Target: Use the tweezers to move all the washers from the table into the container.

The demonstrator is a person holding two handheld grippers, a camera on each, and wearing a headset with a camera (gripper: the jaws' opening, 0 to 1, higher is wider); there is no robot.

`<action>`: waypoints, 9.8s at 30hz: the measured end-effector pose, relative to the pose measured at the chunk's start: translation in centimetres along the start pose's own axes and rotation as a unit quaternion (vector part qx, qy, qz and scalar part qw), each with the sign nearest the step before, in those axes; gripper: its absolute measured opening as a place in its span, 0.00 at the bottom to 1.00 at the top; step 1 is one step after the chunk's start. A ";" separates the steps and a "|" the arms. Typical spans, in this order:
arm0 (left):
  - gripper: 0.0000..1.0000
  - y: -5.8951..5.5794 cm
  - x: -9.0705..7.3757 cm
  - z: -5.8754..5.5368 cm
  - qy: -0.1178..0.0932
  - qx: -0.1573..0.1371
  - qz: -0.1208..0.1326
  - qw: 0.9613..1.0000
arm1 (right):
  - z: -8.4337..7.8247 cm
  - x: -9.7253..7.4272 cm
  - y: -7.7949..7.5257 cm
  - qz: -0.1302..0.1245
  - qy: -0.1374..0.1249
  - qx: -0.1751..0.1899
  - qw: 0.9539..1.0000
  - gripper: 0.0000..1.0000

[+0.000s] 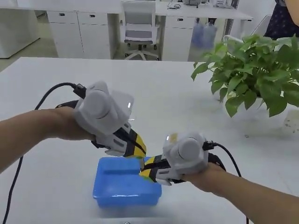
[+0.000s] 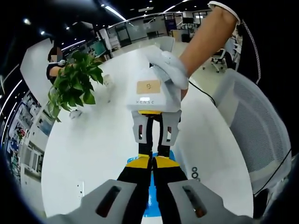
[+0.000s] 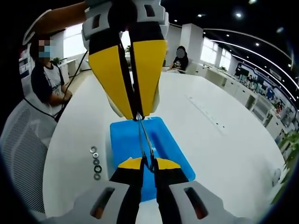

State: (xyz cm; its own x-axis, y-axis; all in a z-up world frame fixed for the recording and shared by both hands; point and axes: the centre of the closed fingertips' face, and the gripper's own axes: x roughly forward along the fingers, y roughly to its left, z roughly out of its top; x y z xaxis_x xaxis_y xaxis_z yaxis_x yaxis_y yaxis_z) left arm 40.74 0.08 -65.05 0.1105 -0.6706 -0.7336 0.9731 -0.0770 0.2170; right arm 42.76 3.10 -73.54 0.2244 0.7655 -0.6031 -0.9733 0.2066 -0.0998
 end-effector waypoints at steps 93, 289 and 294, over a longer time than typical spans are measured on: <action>0.05 -5.7 -4.1 -2.8 0.069 -0.047 0.005 0.996 | 2.5 1.8 7.2 0.044 0.006 -0.044 0.998 0.11; 0.05 -2.4 -2.4 -2.2 0.104 -0.049 -0.037 0.993 | 1.7 1.3 3.4 0.053 0.029 -0.035 0.998 0.10; 0.05 -1.8 -1.7 -2.8 0.107 -0.049 -0.035 0.992 | 0.9 1.6 2.6 0.052 0.033 -0.030 0.998 0.10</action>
State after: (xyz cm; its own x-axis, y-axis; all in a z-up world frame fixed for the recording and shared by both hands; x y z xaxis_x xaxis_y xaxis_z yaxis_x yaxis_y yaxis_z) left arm 39.34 3.40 -66.01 0.0728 -0.4941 -0.8663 0.9937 -0.0379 0.1052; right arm 40.61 5.39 -74.06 0.1198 0.7385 -0.6635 -0.9928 0.0896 -0.0795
